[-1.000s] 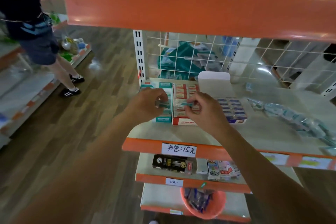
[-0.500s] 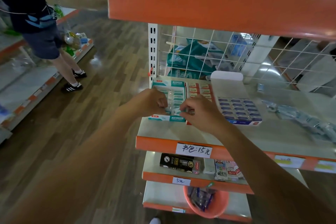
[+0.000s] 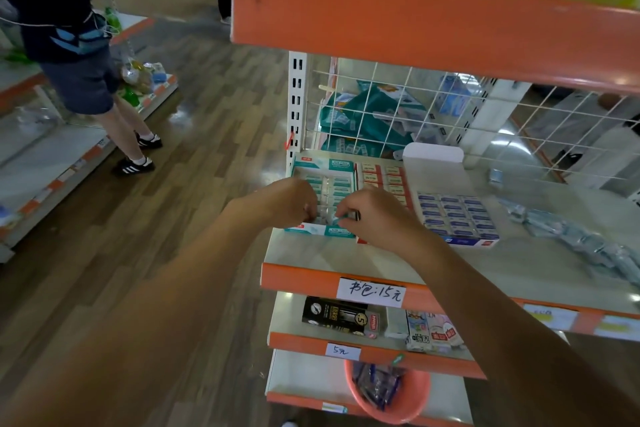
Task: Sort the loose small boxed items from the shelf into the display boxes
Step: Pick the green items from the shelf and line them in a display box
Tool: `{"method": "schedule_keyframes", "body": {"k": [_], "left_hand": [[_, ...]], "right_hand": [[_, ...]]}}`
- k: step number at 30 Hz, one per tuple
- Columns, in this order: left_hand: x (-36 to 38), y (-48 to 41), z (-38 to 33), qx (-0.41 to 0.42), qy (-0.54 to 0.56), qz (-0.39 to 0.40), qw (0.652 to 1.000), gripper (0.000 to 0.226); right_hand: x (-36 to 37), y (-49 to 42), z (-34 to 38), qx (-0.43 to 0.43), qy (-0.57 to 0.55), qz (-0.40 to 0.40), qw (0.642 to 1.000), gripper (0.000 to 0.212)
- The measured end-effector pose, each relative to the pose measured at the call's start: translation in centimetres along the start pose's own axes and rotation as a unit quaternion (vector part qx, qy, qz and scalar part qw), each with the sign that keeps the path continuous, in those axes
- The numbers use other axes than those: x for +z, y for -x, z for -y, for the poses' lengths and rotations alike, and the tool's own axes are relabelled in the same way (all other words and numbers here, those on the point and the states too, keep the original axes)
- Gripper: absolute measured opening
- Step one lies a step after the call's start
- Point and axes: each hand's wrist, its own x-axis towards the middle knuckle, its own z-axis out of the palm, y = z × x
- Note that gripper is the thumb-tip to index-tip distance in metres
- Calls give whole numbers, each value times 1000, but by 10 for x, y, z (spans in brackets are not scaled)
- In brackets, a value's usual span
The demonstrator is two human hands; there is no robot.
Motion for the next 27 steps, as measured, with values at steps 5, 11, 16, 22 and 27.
{"method": "schedule_keyframes", "body": {"k": [5, 11, 16, 22, 27], "left_hand": [[8, 1, 6, 1, -9, -29, 1000, 20], [14, 3, 9, -4, -1, -51, 999, 27], [20, 4, 8, 10, -22, -57, 998, 27], [22, 6, 5, 41, -29, -60, 997, 27], [24, 6, 6, 43, -18, -58, 997, 31]], "right_hand": [[0, 2, 1, -29, 52, 35, 998, 24], [9, -1, 5, -42, 102, 89, 990, 37], [7, 0, 0, -46, 123, 92, 987, 45], [9, 3, -2, -43, 126, 71, 989, 40], [4, 8, 1, -49, 119, 79, 988, 36]]}}
